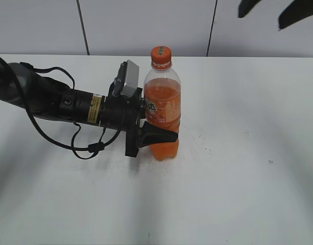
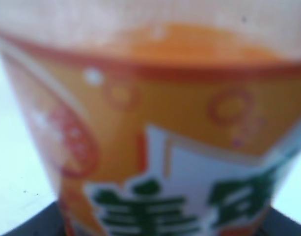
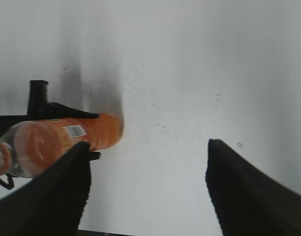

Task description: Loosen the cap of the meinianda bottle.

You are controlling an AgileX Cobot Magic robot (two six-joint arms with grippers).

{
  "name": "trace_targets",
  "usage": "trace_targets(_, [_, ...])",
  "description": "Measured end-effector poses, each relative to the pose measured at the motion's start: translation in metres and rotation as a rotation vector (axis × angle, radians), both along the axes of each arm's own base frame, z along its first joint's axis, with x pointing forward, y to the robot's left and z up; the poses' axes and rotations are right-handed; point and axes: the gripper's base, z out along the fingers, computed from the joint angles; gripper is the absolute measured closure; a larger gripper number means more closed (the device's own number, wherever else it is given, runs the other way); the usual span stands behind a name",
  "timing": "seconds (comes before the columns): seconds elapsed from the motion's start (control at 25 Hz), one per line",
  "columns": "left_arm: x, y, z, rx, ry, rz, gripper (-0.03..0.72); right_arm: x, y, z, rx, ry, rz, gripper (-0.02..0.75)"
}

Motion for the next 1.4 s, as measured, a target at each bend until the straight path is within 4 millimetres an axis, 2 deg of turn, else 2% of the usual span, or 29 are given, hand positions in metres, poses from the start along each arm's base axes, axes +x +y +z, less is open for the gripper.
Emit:
trace_targets(0.32, [0.000,0.000,0.000,0.000,0.000,0.000,0.294,0.007,0.080,-0.009,0.038,0.029,0.112,0.190])
trace_targets(0.56, [0.001,0.000,-0.001,0.009,-0.002,0.006,0.294,0.007,0.112,-0.028,0.024,0.076,0.165,0.190])
trace_targets(0.72, [0.002,0.001,-0.002,0.024,-0.005,0.018,0.294,0.005,0.120,-0.033,0.018,0.088,0.183,0.190])
trace_targets(1.4, [0.003,0.001,-0.003,0.030,-0.003,0.032,0.294,0.004,0.123,-0.034,0.033,0.102,0.187,0.190])
